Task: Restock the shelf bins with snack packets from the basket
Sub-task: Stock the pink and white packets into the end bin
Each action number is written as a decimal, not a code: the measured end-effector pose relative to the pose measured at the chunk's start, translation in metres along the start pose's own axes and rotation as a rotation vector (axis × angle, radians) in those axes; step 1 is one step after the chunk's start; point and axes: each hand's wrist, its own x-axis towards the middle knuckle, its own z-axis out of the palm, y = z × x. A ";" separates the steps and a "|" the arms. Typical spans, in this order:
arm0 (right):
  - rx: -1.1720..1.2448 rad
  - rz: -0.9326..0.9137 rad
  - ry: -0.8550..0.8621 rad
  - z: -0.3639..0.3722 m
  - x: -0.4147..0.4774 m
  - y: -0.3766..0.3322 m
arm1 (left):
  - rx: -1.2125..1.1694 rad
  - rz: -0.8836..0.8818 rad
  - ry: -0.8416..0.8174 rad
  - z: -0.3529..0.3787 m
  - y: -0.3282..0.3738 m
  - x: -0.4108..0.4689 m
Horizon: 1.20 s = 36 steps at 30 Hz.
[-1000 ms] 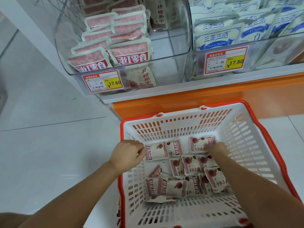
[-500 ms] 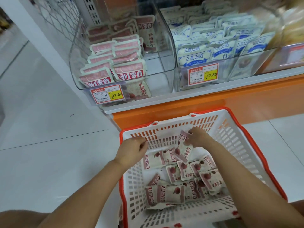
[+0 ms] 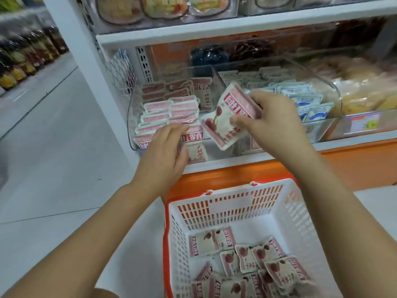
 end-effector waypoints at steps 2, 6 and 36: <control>-0.122 -0.014 0.065 0.006 0.035 -0.010 | 0.022 -0.014 -0.028 -0.001 -0.010 0.009; -0.377 -0.032 0.052 0.034 0.105 -0.024 | 0.014 -0.025 -0.048 0.001 -0.024 0.020; -0.562 0.089 -0.031 0.145 0.217 0.009 | -0.162 0.078 0.095 0.019 -0.043 0.032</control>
